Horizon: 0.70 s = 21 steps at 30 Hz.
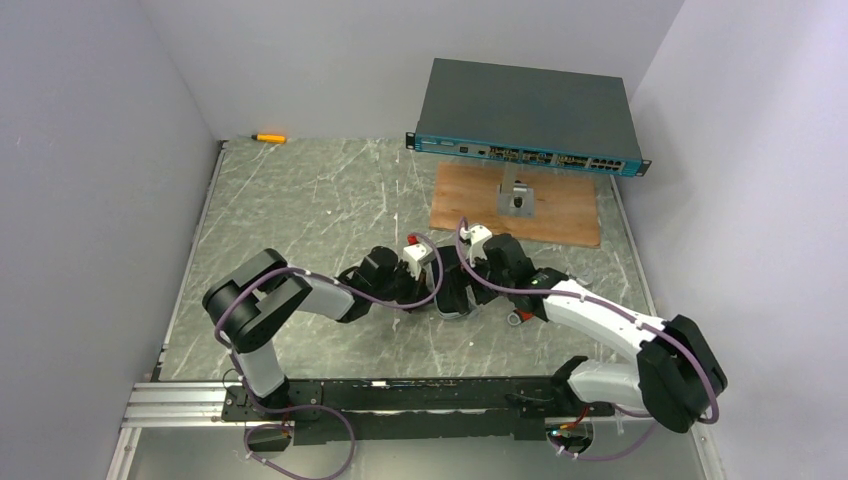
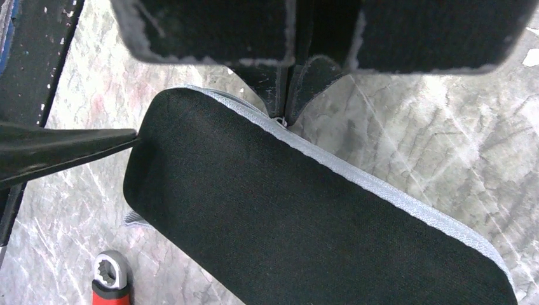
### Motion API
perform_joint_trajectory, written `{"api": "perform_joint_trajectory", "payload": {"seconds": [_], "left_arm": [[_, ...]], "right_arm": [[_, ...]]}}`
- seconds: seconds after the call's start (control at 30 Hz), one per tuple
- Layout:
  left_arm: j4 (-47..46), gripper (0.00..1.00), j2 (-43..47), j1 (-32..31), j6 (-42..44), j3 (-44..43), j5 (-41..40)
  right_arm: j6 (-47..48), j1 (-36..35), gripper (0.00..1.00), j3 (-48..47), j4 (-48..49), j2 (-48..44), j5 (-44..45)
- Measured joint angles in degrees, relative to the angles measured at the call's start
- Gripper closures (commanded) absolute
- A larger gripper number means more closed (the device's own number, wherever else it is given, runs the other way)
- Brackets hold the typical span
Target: Open the umbrella
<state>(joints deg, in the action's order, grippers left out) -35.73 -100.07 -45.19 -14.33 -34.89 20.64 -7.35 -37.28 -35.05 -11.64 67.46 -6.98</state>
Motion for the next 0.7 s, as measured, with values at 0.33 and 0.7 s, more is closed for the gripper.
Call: {"api": "perform_joint_trajectory", "payload": {"seconds": [0.33, 0.7], "left_arm": [[0.7, 1.00, -0.2, 0.7, -2.6, -0.5, 0.6], [0.1, 1.00, -0.4, 3.3, -2.3, -0.6, 2.0]], "right_arm": [[-7.5, 2.0, 0.49, 0.1, 3.9, 4.9, -7.3], [-7.8, 14.2, 1.00, -1.9, 5.2, 12.0, -23.5]]}}
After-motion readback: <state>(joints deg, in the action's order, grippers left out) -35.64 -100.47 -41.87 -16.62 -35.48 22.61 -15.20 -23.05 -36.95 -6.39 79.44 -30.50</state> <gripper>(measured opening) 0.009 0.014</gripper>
